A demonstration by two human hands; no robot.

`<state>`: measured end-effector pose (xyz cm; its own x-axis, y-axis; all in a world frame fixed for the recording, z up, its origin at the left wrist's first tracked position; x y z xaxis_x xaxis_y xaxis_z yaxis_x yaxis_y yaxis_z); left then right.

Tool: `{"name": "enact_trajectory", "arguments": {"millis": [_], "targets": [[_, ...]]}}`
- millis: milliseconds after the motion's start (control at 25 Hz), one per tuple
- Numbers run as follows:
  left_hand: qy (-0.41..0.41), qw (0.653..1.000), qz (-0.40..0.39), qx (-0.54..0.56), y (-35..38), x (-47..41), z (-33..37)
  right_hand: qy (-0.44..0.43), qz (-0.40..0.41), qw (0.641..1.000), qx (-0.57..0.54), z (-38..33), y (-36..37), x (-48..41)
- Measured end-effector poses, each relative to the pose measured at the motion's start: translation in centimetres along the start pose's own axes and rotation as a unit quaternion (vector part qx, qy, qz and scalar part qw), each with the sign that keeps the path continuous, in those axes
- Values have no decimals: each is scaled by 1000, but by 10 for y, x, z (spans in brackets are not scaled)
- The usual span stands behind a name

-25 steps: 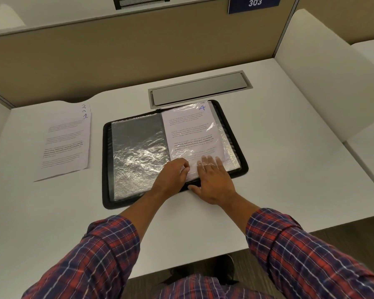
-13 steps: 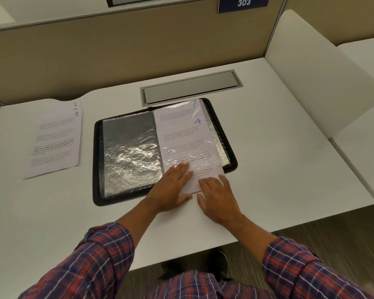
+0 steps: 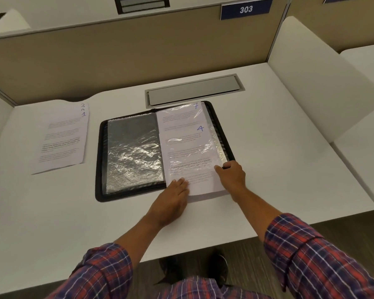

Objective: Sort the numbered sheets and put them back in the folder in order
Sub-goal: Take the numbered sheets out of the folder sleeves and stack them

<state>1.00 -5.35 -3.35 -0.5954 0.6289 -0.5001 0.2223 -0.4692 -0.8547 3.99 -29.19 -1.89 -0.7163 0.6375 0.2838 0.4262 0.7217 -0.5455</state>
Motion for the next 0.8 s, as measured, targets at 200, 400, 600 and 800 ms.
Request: {"name": "enact_trajectory", "arguments": {"millis": [200, 400, 600, 800], "targets": [[-1, 1000, -17, -25, -3, 24, 24, 10, -20, 999, -41, 8, -4, -16], [29, 998, -42, -30, -3, 46, 57, 24, -64, 996, -63, 8, -2, -17], [-2, 996, -64, 56, -12, 63, 75, 32, -103, 991, -78, 11, 0, -16], [-289, 944, 51, 152, -32, 47, 52, 18, -148, 986, -69, 18, -4, -11]]}}
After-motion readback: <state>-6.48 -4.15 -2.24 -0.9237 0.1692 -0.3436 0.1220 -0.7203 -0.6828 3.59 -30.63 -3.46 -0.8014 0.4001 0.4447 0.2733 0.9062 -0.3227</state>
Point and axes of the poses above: each hand's wrist, its own x-axis away from the middle knuckle, its own y-axis out of the palm, z = x × y, the point moved 5 cm from there along -x, towards the middle knuckle, and after that the axes turned 14 degrees about z, right-handed, at the moved point
